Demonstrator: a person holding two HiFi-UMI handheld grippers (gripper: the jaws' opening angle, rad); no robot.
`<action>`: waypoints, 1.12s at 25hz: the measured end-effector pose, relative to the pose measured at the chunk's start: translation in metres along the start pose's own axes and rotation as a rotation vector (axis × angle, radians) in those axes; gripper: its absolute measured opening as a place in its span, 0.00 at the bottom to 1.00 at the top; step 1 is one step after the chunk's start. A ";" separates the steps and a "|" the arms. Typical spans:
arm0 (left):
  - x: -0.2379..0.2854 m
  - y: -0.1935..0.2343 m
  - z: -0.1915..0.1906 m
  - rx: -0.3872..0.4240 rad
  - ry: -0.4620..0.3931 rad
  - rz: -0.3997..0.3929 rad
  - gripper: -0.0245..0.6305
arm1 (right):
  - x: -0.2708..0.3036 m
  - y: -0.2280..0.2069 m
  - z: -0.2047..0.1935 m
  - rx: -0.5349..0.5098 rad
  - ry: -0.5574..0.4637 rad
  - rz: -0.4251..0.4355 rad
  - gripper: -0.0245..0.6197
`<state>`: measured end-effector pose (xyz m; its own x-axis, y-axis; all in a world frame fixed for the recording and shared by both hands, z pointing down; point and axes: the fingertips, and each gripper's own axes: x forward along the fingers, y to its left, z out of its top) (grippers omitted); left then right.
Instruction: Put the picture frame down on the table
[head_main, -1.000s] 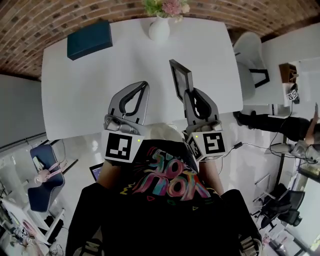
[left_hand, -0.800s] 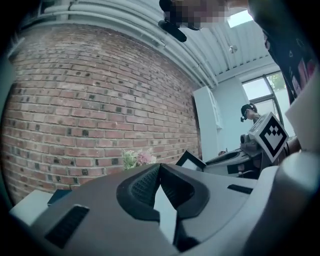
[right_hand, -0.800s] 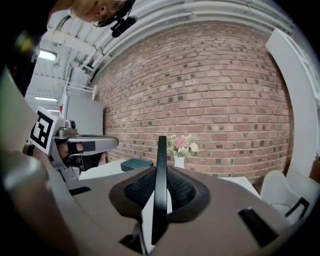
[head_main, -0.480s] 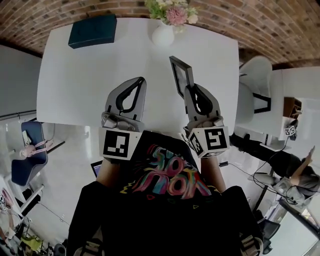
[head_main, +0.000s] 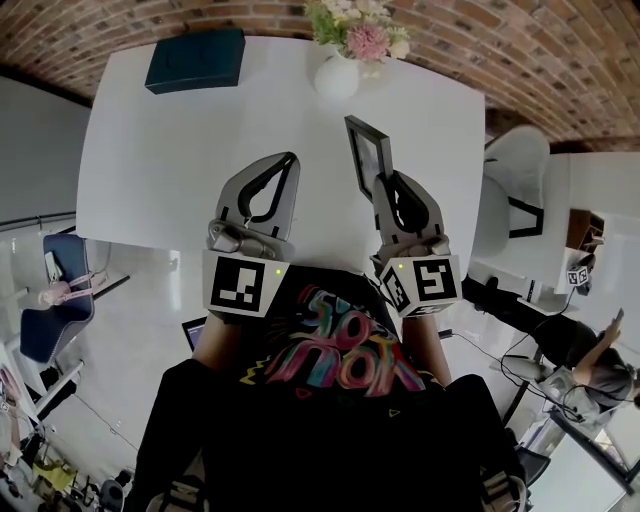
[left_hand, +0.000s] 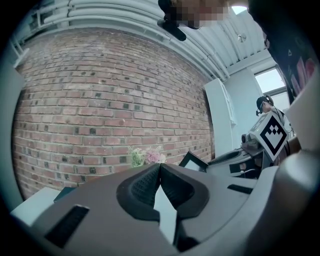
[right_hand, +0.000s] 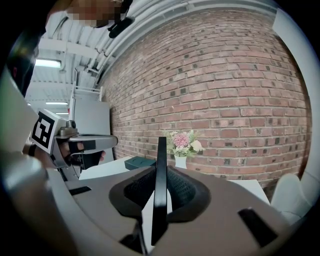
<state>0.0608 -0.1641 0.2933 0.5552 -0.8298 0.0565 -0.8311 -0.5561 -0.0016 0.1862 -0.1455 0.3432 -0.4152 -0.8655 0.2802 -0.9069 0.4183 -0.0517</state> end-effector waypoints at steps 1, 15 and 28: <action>-0.001 0.002 0.000 -0.002 -0.001 0.004 0.07 | 0.002 0.001 0.000 -0.001 0.002 0.004 0.18; -0.007 0.000 -0.002 0.005 -0.007 -0.008 0.07 | 0.006 0.014 -0.002 -0.004 0.001 0.044 0.18; -0.012 -0.002 -0.016 0.027 0.016 -0.002 0.07 | 0.016 0.012 -0.031 0.142 0.077 0.104 0.18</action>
<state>0.0556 -0.1521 0.3084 0.5560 -0.8280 0.0727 -0.8288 -0.5589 -0.0280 0.1708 -0.1462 0.3769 -0.5050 -0.7940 0.3385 -0.8629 0.4561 -0.2175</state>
